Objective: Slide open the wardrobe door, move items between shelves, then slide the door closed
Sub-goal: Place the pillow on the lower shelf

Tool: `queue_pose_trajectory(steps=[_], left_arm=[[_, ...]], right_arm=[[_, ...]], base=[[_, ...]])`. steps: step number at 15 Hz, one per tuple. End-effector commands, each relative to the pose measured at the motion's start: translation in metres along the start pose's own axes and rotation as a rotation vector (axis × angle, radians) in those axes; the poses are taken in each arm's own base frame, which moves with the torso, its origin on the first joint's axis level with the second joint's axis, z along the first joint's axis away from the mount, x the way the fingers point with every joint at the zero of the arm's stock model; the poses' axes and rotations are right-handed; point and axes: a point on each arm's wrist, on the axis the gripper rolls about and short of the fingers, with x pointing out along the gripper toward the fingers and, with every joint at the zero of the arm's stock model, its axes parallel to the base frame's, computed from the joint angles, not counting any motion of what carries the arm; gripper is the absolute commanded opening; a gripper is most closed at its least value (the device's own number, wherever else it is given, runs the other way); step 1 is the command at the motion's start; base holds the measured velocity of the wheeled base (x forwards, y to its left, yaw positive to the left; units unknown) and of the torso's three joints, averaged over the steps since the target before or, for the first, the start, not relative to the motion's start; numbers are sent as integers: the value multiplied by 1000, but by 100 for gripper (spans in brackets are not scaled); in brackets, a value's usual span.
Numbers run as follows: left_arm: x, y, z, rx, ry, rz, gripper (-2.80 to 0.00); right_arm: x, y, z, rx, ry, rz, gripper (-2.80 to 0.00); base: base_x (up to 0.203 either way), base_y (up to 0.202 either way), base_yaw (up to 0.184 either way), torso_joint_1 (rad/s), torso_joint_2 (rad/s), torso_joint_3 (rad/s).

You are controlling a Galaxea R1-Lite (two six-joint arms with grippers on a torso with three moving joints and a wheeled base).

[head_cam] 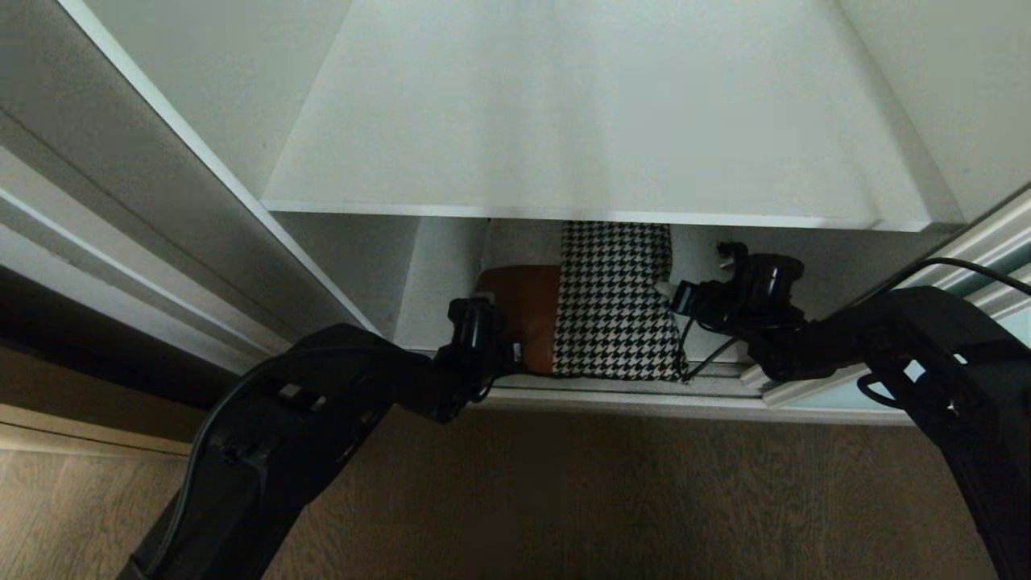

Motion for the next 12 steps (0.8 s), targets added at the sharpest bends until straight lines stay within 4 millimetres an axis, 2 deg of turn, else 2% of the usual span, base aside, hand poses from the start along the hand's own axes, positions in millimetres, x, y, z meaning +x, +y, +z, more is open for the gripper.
queue_pose_trajectory(steps=[1, 5, 10, 12], left_arm=[[1, 0, -2, -2, 7, -5, -280], [1, -1, -4, 1, 13, -13, -280], [1, -2, 2, -4, -5, -30, -280], [1, -2, 3, -5, -9, -32, -280]], right_arm=[[3, 0, -2, -2, -11, -8, 0], [4, 0, 5, -24, -42, -7, 0], [-12, 10, 28, -53, -61, -15, 0], [-19, 18, 29, -47, -41, -14, 0]], base=[[0, 0, 0, 0, 0, 0], [0, 0, 0, 0, 0, 0], [0, 0, 0, 0, 0, 0], [0, 0, 0, 0, 0, 0]])
